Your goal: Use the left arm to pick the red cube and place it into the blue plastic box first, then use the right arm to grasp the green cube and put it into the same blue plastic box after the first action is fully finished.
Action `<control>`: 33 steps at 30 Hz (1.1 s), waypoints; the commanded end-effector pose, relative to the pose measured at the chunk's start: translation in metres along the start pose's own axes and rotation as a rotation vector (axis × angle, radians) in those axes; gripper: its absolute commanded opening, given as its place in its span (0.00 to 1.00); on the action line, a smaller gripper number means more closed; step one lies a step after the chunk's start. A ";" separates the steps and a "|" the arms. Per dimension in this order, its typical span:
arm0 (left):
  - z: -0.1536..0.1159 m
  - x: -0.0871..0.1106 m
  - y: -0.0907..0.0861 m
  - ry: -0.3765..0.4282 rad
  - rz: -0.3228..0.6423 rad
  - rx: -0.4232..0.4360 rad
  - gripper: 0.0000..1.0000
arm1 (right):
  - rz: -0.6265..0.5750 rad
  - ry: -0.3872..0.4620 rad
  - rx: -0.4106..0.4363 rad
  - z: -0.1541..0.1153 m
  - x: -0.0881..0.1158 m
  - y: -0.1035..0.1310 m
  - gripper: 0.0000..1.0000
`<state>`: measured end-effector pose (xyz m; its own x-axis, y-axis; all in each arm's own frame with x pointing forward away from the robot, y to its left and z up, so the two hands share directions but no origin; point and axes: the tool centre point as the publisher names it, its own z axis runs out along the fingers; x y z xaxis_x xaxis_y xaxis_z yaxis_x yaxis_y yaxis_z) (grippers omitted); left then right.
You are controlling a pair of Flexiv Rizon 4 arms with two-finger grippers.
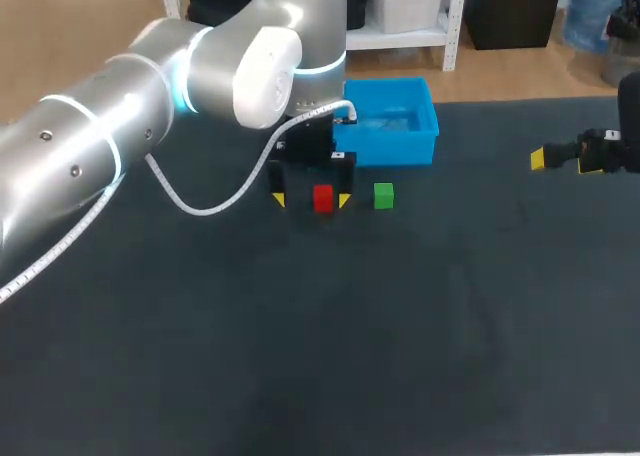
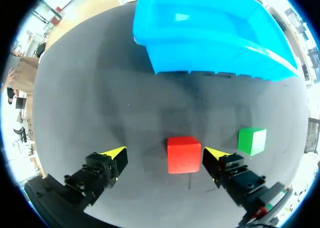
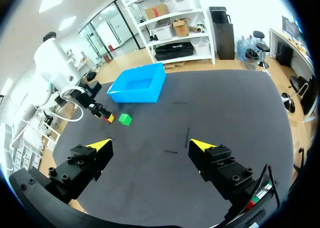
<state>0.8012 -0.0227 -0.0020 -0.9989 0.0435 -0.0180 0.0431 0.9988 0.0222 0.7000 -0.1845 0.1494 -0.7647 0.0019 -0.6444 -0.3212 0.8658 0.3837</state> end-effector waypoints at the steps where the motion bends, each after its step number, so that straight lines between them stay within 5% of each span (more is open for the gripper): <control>1: 0.001 -0.005 -0.002 0.007 0.002 0.000 1.00 | -0.001 0.001 0.000 0.000 0.000 0.000 1.00; 7: 0.003 -0.005 -0.002 0.012 0.004 0.001 0.98 | -0.001 0.001 0.000 0.000 0.000 0.000 1.00; 8: 0.003 -0.005 -0.002 0.014 0.003 0.001 0.85 | -0.001 0.001 0.000 0.000 0.000 0.000 1.00; 9: 0.003 -0.005 -0.003 0.014 0.003 0.002 0.48 | -0.001 0.001 0.000 0.000 0.000 0.000 1.00; 16: 0.003 -0.005 -0.003 0.018 0.004 0.001 0.06 | -0.001 0.001 0.000 0.000 0.000 0.000 1.00; 33: -0.011 -0.007 -0.004 -0.006 0.021 -0.005 0.00 | -0.001 0.001 0.000 0.000 0.000 0.000 1.00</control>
<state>0.8060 -0.0249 0.0011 -0.9978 0.0612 -0.0258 0.0607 0.9979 0.0206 0.7000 -0.1845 0.1494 -0.7647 0.0019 -0.6444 -0.3212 0.8658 0.3838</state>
